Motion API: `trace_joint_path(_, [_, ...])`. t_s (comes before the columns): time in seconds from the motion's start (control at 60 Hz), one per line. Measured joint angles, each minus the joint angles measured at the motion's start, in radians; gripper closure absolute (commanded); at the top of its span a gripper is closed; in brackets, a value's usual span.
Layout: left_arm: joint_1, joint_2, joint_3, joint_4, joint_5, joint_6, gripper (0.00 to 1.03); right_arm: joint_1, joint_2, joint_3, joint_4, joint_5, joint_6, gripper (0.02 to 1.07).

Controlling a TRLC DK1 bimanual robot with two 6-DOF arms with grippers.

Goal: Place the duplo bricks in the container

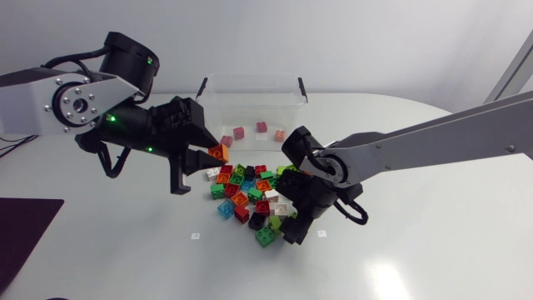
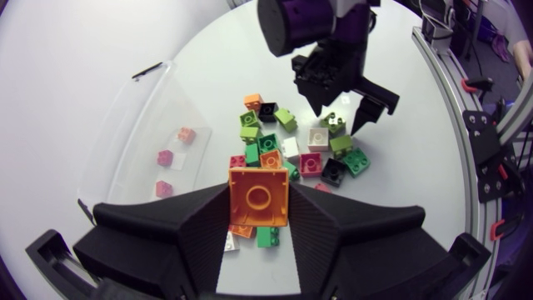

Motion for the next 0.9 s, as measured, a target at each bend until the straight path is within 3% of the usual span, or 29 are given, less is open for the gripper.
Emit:
trace_joint_path(0.067, [0.015,-0.001,0.008,0.042,0.003,-0.041,0.66,0.0,0.011,0.005,0.007,0.0,0.0,0.34])
trace_joint_path(0.283, [0.059,0.004,0.049,0.182,0.003,-0.187,0.66,0.0,0.026,0.012,0.009,0.005,0.0,0.8])
trace_joint_path(0.9, [0.106,0.252,0.292,0.323,-0.025,-0.478,0.65,-0.013,-0.078,0.056,-0.089,0.019,0.0,0.82])
